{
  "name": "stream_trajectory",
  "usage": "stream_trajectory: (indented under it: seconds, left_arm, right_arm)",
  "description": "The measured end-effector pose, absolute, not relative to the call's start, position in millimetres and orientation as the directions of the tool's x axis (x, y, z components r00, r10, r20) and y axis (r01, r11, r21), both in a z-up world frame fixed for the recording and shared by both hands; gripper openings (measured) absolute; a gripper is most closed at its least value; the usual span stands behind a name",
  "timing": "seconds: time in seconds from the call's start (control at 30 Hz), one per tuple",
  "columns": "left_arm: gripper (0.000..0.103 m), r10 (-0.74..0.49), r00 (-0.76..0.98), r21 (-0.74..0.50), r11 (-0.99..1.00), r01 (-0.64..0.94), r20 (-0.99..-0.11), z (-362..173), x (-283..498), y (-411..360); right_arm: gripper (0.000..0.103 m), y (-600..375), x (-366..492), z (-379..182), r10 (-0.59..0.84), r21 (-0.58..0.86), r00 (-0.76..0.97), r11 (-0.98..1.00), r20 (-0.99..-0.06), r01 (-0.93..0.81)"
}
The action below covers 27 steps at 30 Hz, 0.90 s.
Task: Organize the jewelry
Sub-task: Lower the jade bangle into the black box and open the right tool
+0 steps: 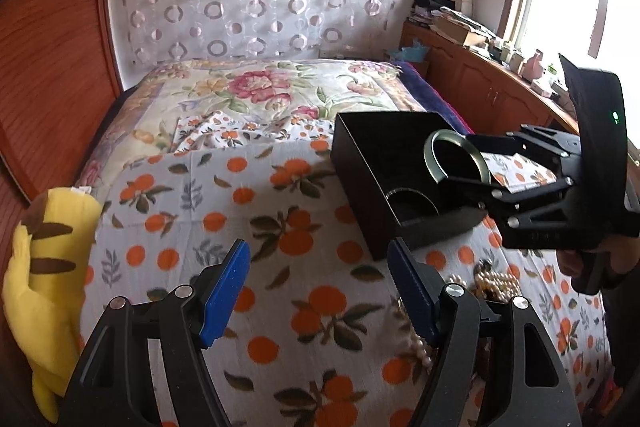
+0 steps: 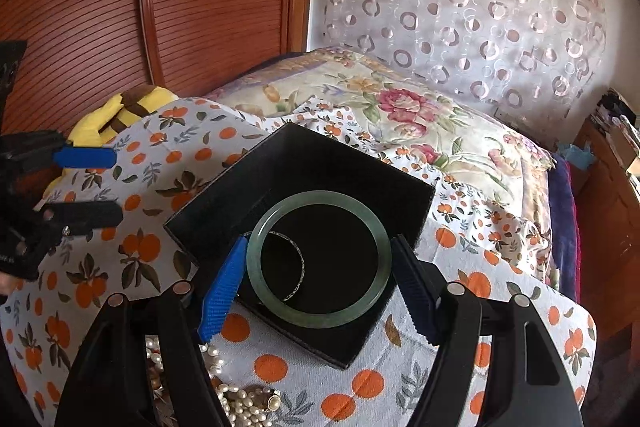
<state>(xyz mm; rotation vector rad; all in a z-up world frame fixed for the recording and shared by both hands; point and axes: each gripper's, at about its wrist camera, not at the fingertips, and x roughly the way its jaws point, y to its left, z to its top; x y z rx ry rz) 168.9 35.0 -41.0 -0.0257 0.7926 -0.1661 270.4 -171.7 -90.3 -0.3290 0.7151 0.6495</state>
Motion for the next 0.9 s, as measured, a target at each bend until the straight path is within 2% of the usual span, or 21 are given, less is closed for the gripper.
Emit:
stream_trajectory:
  seconds: [0.27, 0.43, 0.5, 0.9]
  left_arm:
    - [0.068, -0.182, 0.682, -0.098, 0.982, 0.160, -0.708, -45.7, 145.9, 26.3]
    - [0.068, -0.195, 0.678, -0.103, 0.979, 0.175, -0.709, -47.6, 131.4, 18.0]
    - [0.068, -0.196, 0.677, -0.102, 0.979, 0.177, -0.709, -49.6, 124.0, 15.4]
    - [0.068, -0.198, 0.689, -0.100, 0.979, 0.180, -0.697, -52.0, 82.6, 16.9]
  right_arm:
    - [0.078, -182.1, 256.0, -82.4, 0.410, -0.090, 0.608, 0.776, -0.680, -0.624]
    - [0.078, -202.4, 232.9, -77.3, 0.427, -0.048, 0.613, 0.795, -0.665, -0.605]
    - [0.070, -209.4, 219.6, -80.1, 0.433, -0.027, 0.607, 0.799, -0.667, -0.600]
    - [0.038, -201.8, 145.2, -105.8, 0.479, 0.053, 0.546, 0.783, -0.687, -0.619]
